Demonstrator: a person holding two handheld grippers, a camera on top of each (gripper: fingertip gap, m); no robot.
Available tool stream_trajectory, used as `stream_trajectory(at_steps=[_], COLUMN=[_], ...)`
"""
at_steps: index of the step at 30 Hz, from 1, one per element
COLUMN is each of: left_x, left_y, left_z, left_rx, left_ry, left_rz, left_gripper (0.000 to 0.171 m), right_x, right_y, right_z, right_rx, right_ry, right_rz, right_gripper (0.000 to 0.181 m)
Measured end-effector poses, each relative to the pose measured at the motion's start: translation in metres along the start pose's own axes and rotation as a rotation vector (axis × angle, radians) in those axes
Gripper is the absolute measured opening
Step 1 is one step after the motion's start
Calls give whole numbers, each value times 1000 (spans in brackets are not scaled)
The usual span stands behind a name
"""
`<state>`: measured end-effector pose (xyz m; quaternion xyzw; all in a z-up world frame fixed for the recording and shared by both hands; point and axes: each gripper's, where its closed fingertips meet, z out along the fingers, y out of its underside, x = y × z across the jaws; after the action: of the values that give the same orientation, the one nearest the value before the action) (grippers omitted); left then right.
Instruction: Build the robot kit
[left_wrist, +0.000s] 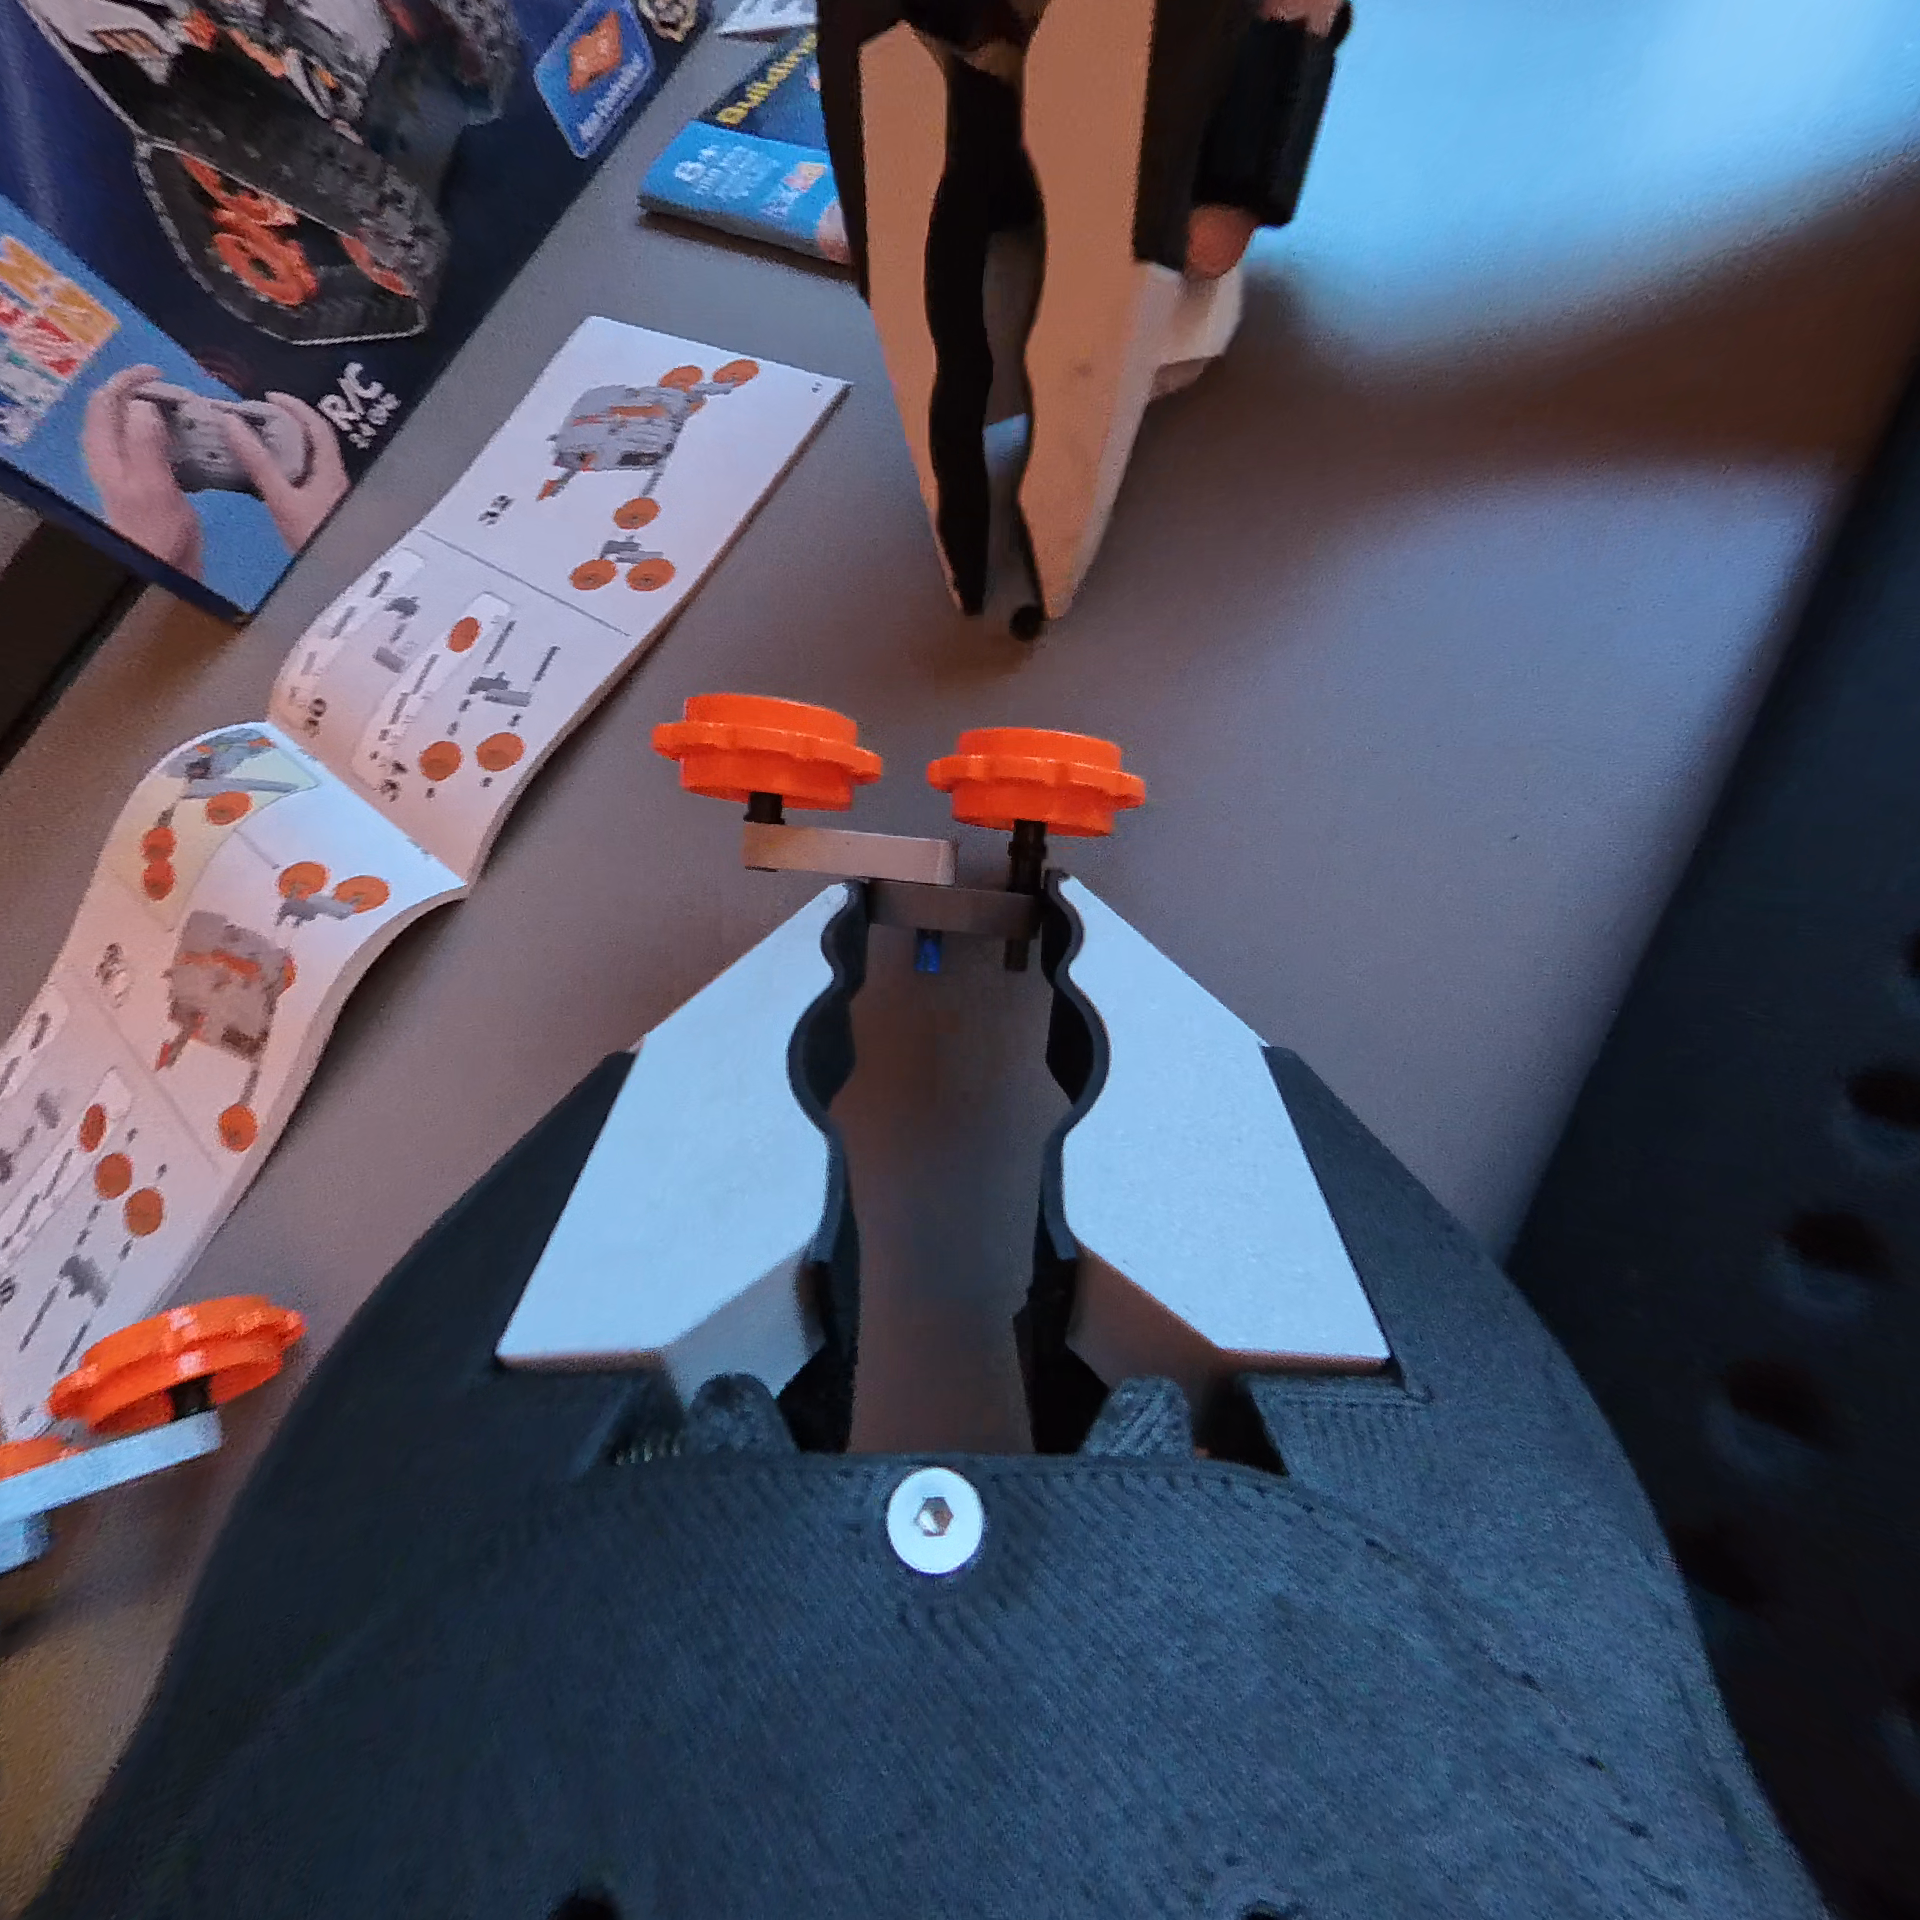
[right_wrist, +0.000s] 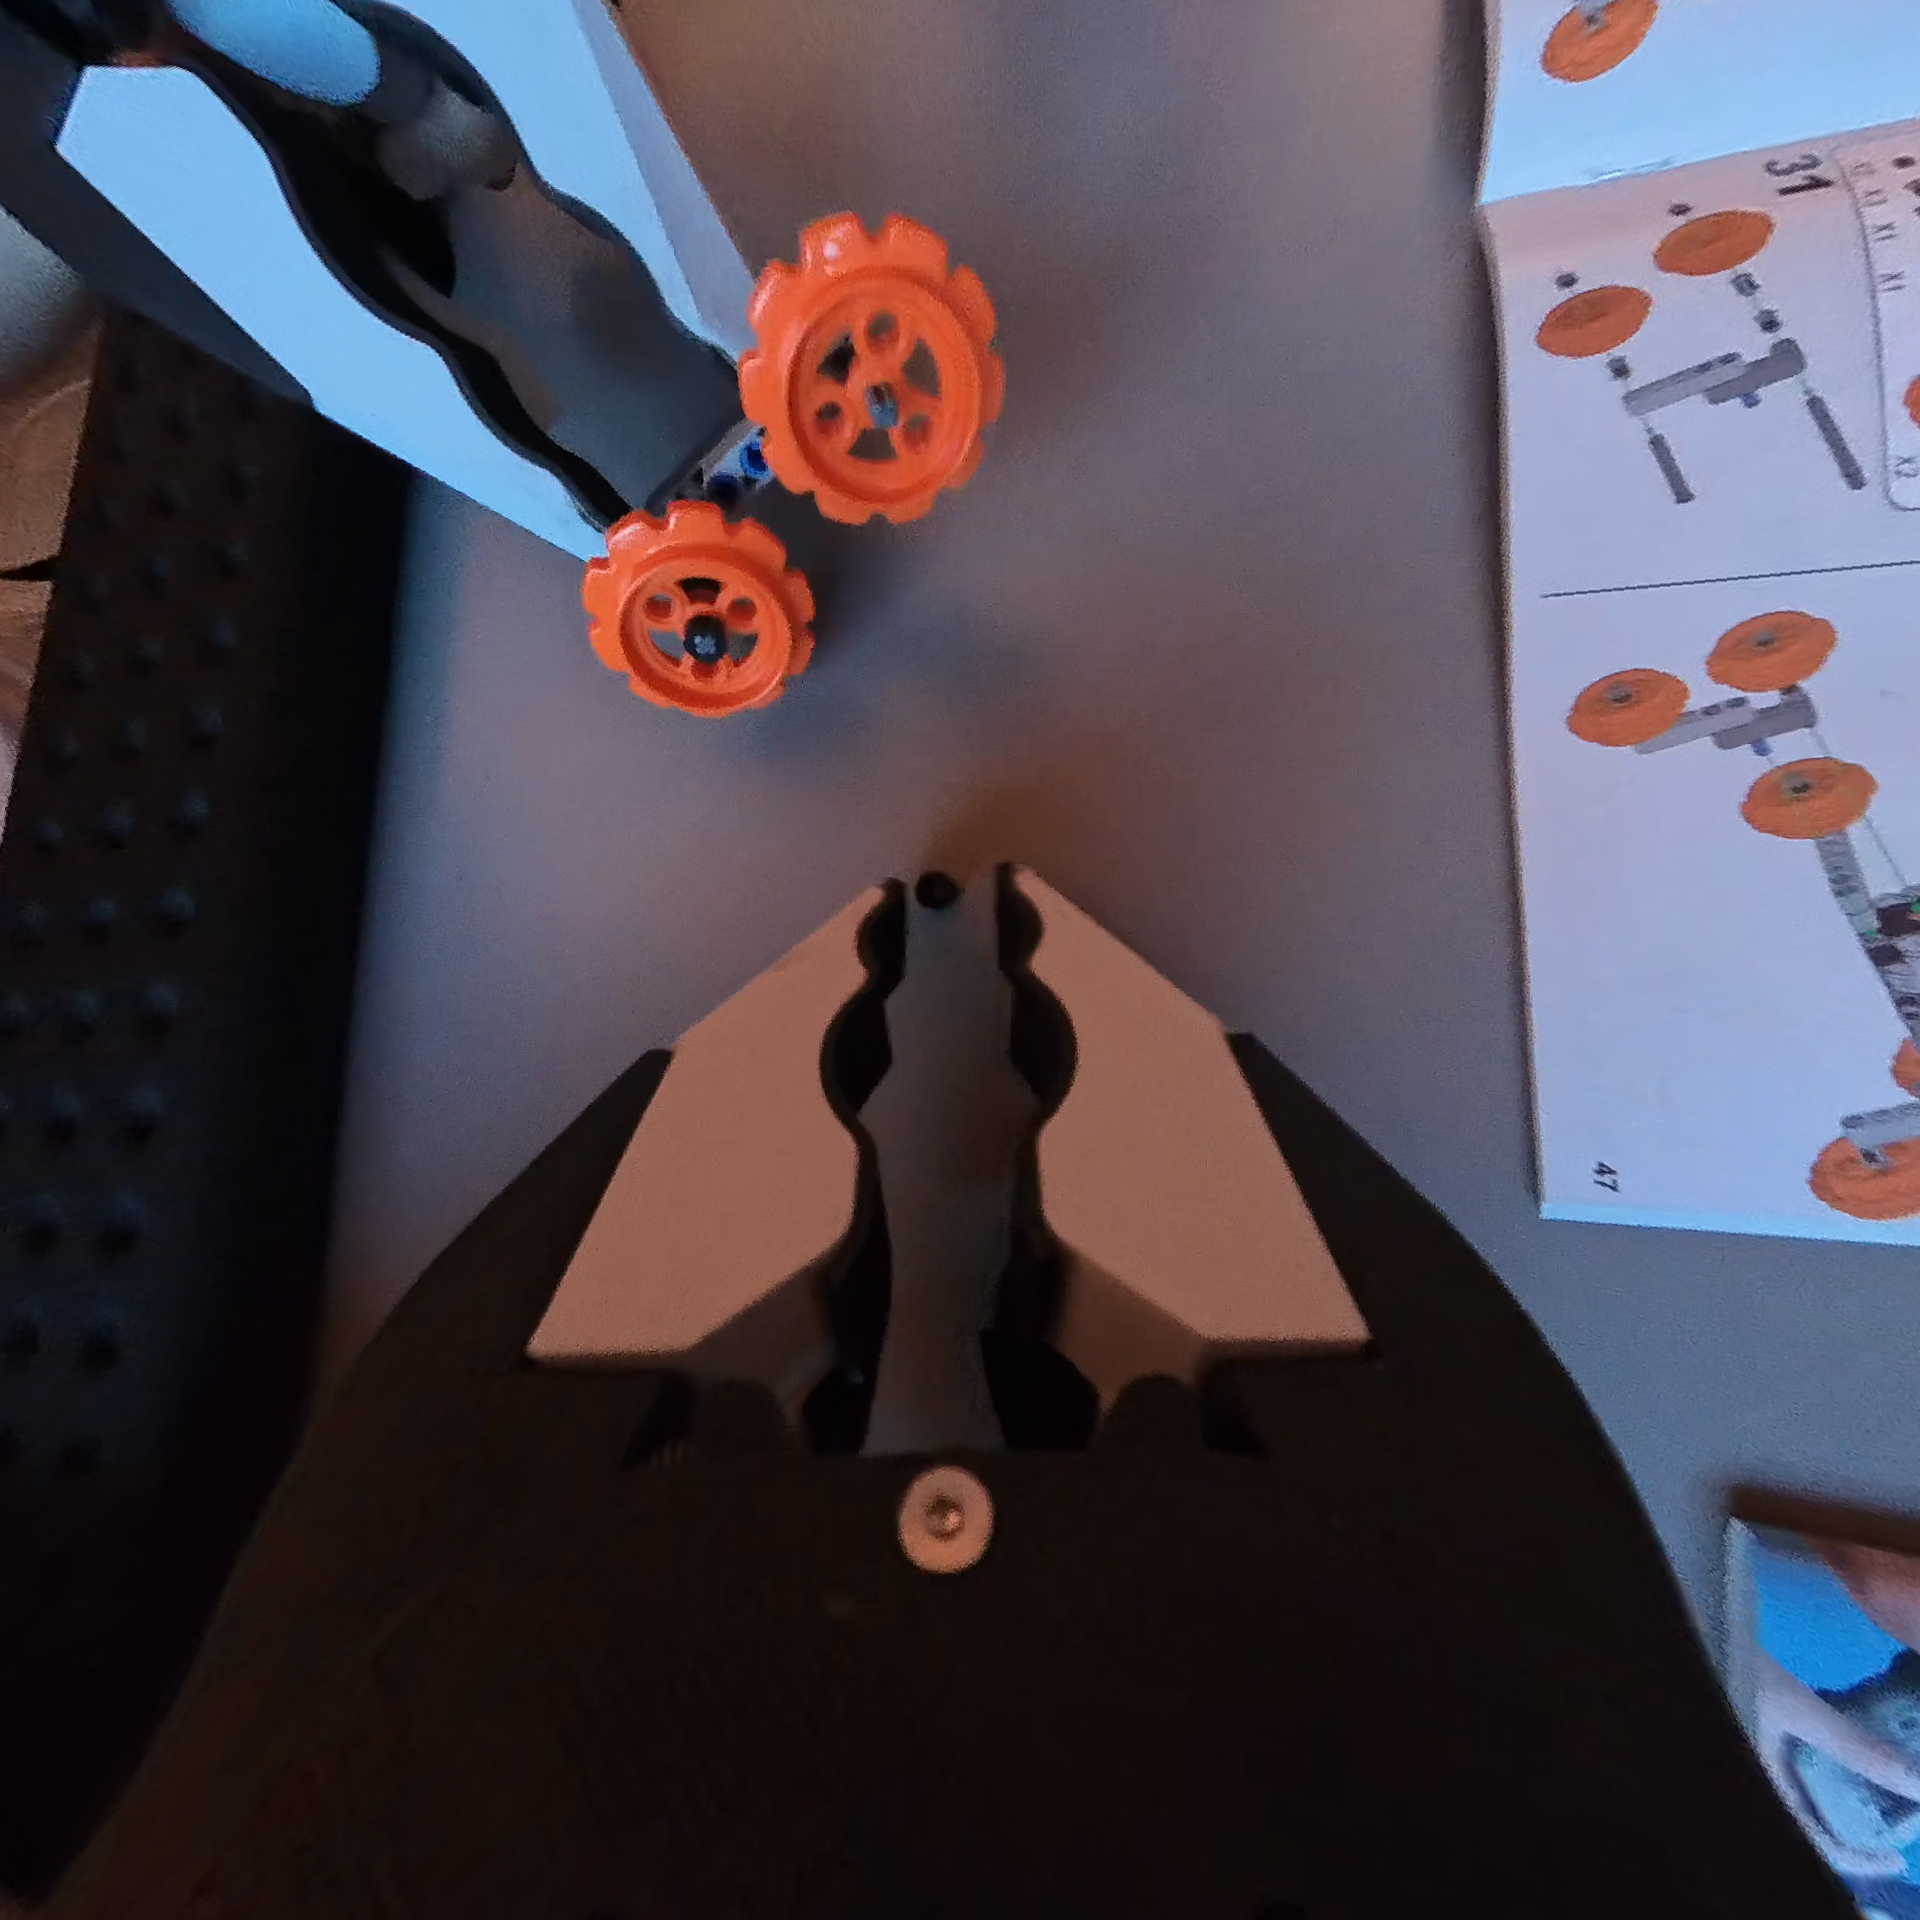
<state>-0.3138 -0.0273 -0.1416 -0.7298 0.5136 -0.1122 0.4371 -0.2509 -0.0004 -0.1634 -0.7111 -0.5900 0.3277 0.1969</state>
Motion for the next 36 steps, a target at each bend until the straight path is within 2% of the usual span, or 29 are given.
stream_trajectory(at_steps=[2, 6, 8, 11, 14, 19, 23, 24, 26, 29, 31, 36], left_x=[-4, -3, -1, -1, -1, 2, 4, 5, -5, -22, -26, -22], left_y=[-3, -10, -13, -15, -17, -48, -62, -67, -78, -98, -109, -127], left_z=[-5, -11, -12, -12, -14, -29, -55, -66, -89, -114, -119, -120], left_rx=[2, -3, -13, -31, -21, 157, 289, 358, 532, 761, 832, 879], left_ry=[-53, -120, -137, -159, -173, -186, -59, 7, 110, 261, 306, 312], left_rz=[23, 104, 141, 183, 195, 147, -33, -109, -286, -483, -514, -445], left_gripper=[32, 32, 32, 32, 32, 33, 69, 68, 42, 28, 27, 19], right_x=[-2, -22, -30, -32, -28, -43, -58, -60, -68, -84, -92, -105], right_y=[-14, -78, -85, -84, -89, -105, -128, -131, -138, -151, -158, -162], right_z=[-7, -19, -9, 5, 3, -25, -57, -63, -75, -86, -88, -83], right_rx=[59, 349, 355, 333, 349, 343, 372, 369, 378, 414, 428, 404], right_ry=[19, -6, -29, -44, -22, 36, 45, 45, 25, -27, -56, -87], right_rz=[-32, -85, -100, -97, -90, -232, -306, -319, -353, -392, -408, -424], right_gripper=[28, 55, 60, 59, 39, 38, 38, 38, 38, 38, 38, 38])
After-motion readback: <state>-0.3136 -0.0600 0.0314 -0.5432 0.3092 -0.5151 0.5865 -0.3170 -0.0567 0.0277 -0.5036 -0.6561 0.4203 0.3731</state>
